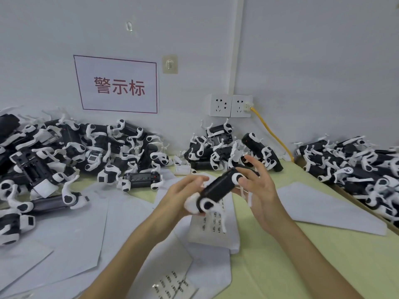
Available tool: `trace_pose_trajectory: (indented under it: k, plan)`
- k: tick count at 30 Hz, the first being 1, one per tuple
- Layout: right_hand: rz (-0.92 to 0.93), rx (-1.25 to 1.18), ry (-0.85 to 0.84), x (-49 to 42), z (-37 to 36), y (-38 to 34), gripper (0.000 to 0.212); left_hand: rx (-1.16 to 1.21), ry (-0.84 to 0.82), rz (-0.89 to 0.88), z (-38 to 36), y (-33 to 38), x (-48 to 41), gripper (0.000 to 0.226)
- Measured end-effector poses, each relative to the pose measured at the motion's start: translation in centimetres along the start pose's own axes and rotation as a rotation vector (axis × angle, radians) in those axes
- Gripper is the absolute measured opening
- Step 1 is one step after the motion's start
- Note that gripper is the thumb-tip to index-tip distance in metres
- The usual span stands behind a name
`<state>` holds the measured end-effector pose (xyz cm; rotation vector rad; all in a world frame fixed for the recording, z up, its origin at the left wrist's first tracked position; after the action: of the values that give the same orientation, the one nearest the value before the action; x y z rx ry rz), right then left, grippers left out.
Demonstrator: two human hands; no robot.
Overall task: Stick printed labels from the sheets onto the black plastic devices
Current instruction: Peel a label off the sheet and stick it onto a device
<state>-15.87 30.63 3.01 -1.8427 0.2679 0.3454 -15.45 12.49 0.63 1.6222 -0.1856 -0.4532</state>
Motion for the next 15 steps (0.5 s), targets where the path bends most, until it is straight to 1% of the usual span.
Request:
trace_pose_trajectory:
  k: [2, 4, 6, 8, 11, 13, 14, 15]
  plan:
    - [-0.010, 0.009, -0.062, 0.2, -0.6, 0.0, 0.072, 0.016, -0.083, 0.046, -1.3, -0.6, 0.2, 0.050]
    - [-0.018, 0.045, -0.114, 0.4, -1.3, 0.1, 0.074, -0.022, -0.117, 0.045, -1.9, -0.9, 0.2, 0.054]
    - [-0.015, 0.078, -0.124, 0.4, -1.6, 0.2, 0.075, -0.021, -0.106, 0.055, -1.8, -1.1, 0.2, 0.053]
    - [-0.010, 0.086, -0.104, 0.4, -1.3, 0.2, 0.071, -0.014, -0.069, 0.040, -1.4, -1.1, 0.1, 0.051]
    - [-0.019, 0.044, -0.012, 0.0, 0.0, -0.1, 0.053, 0.032, -0.024, 0.020, -1.2, -1.5, -0.1, 0.059]
    - [-0.010, -0.001, 0.090, -0.2, 1.6, -0.4, 0.032, 0.049, -0.004, -0.001, -1.0, -1.5, -0.3, 0.061]
    - [-0.001, -0.034, 0.117, -0.2, 2.1, -0.7, 0.019, 0.052, 0.013, -0.011, -0.8, -1.6, -0.3, 0.061]
    - [0.007, -0.067, 0.118, -0.2, 2.2, -0.9, 0.012, 0.061, 0.030, -0.017, -0.7, -1.7, -0.4, 0.062]
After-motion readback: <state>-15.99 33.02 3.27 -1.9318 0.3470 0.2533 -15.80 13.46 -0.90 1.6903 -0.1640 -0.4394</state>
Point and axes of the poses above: each hand's wrist, its own x-axis away from the middle knuckle, its own z-axis out of the back of the hand, y = z × x, the point moved 10 cm from there along -x, towards the middle knuckle, and after that the axes turned 2 degrees about -z, right-handed, at the moved point
